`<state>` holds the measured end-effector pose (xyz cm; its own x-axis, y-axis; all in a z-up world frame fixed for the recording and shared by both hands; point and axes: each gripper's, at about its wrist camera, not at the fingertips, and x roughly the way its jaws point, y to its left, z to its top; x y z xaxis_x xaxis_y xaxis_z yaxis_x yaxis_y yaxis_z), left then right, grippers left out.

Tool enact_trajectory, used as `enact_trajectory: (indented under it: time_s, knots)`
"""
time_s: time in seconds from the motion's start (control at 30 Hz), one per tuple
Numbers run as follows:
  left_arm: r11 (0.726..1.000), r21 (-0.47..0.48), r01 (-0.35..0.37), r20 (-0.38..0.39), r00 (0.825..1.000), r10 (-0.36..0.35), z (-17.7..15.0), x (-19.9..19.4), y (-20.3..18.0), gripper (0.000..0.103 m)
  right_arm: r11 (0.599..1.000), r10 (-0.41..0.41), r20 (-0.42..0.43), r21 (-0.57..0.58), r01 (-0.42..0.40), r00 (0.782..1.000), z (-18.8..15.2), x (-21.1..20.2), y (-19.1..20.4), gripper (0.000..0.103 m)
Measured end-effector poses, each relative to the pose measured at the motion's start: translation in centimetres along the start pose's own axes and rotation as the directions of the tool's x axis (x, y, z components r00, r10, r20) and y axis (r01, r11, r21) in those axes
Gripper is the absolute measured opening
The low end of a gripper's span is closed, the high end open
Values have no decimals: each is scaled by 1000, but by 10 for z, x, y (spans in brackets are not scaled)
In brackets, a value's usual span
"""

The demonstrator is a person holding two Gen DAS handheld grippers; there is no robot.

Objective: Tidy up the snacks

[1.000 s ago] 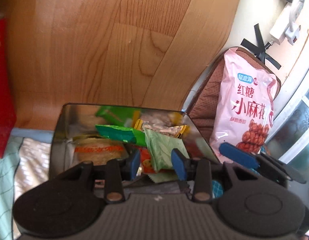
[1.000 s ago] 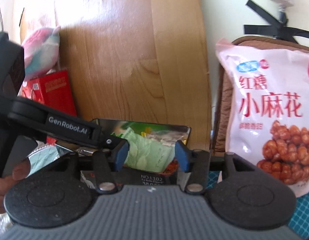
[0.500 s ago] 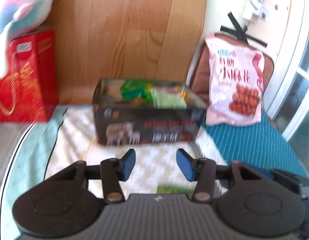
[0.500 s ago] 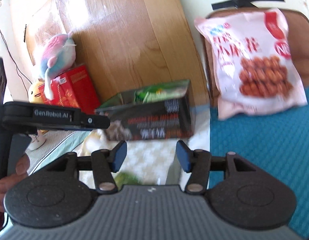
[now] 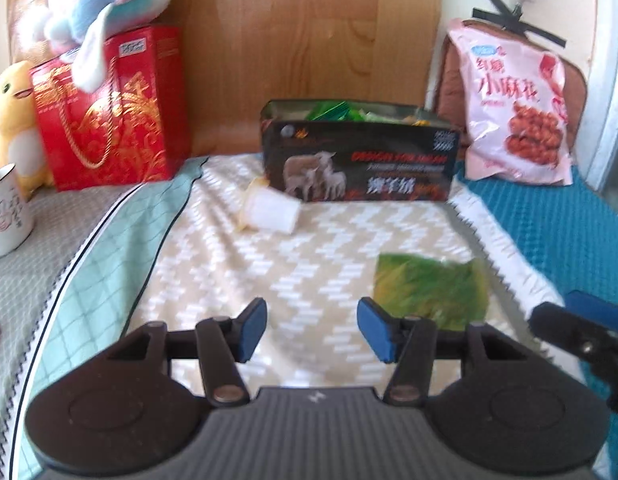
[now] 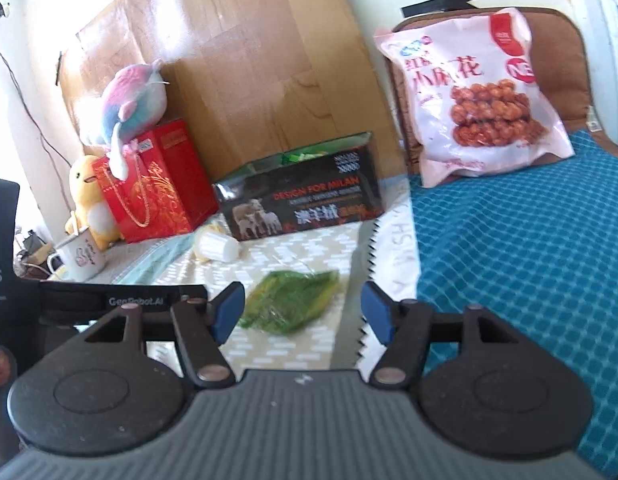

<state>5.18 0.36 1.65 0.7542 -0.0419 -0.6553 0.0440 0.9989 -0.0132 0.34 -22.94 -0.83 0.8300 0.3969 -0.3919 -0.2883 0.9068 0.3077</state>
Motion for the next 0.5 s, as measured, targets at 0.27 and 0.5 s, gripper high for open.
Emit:
enact_trajectory:
  time_s: [0.27,0.5]
  knots:
    - [996,2,-91,28,995,91,-23,4,0,58,999,-32,54,-7,33,998,-15,-8,-5,68]
    - [991,0,-132,62,989,132,-26,0,1,61,999,-24,75,-42,27,997,-18,-11,-1,73]
